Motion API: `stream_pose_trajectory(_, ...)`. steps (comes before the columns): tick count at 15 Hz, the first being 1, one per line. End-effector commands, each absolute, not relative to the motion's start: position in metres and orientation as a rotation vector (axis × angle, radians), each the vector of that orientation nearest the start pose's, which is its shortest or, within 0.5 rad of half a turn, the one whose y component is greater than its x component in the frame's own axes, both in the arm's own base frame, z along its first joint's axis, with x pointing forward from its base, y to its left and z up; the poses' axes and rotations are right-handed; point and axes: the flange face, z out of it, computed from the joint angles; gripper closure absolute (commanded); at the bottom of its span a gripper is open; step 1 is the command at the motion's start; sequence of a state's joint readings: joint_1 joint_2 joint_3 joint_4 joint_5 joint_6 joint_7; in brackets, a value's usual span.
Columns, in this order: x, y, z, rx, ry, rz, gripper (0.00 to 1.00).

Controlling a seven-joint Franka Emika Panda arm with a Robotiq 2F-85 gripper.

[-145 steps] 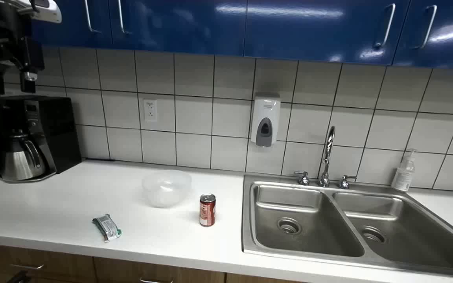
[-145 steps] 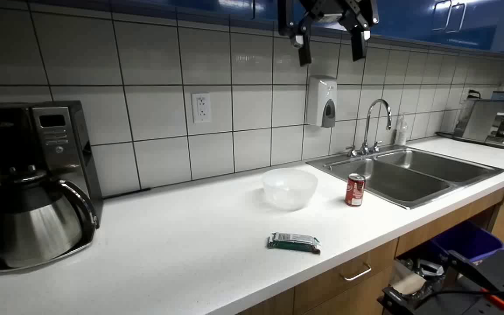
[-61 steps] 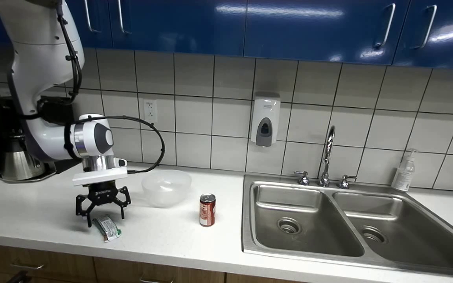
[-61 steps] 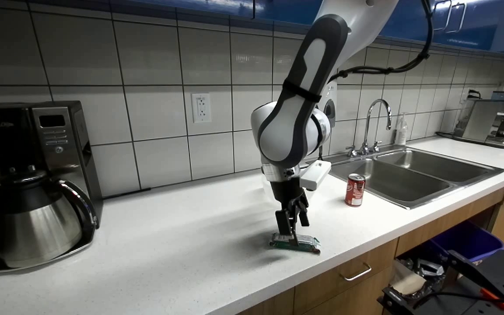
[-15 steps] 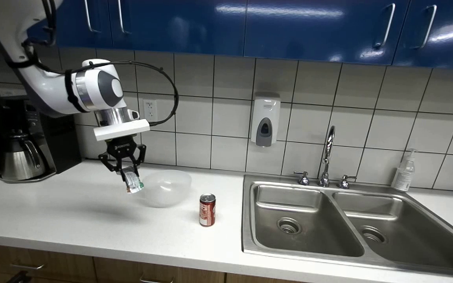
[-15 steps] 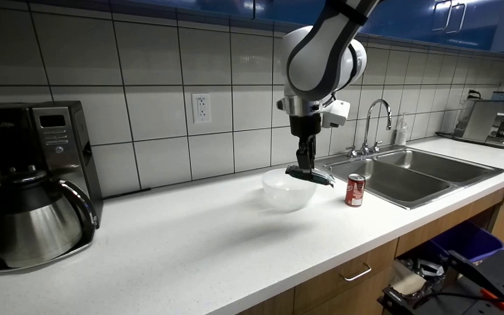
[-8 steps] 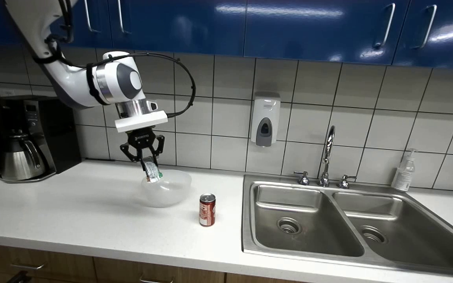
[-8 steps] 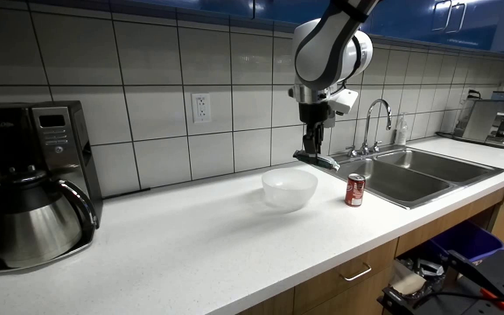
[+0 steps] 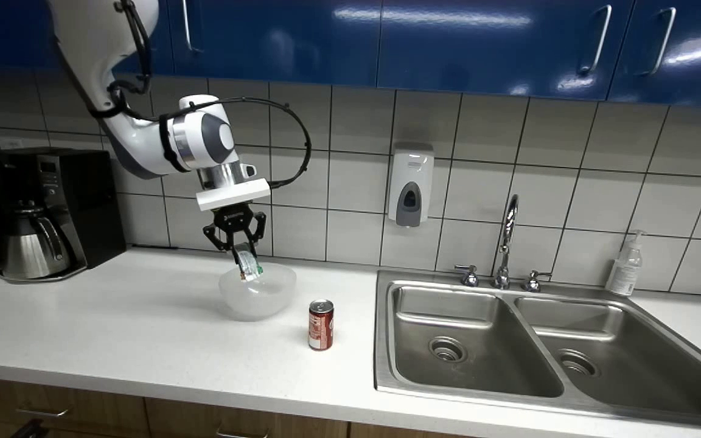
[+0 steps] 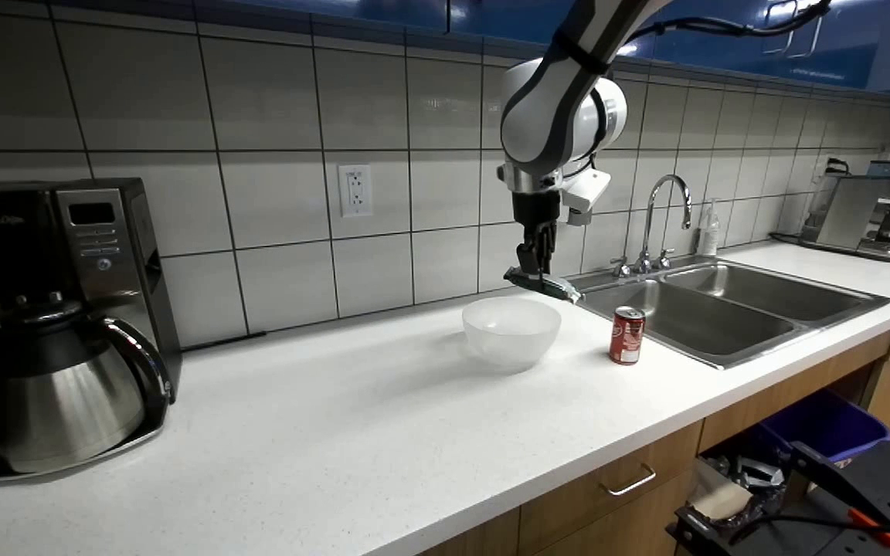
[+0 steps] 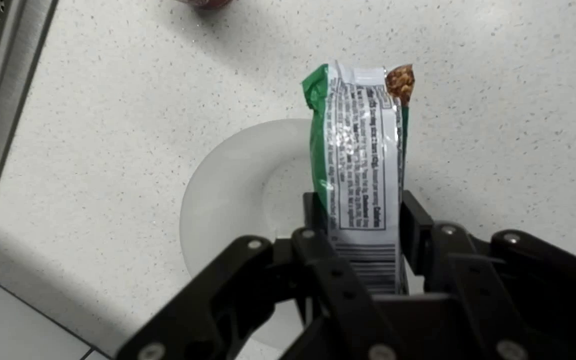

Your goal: Put the green packet in the bowl

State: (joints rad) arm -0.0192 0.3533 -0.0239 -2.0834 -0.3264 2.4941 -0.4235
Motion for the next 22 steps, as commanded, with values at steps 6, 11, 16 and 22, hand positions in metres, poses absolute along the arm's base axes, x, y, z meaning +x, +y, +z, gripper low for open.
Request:
stream_pose_trajectory(6, 0.668, -0.050, 0.219, -3.259, -0.886, -0.019, 0.86)
stream_pose_trajectory(11, 0.695, -0.053, 0.187, -3.283, -0.824, -0.008, 0.86)
stream_pose_trajectory(16, 0.708, -0.051, 0.176, -3.290, -0.805, 0.012, 0.13)
stream_pose_trajectory(22, 0.692, -0.032, 0.194, -3.232, -0.866, 0.019, 0.00)
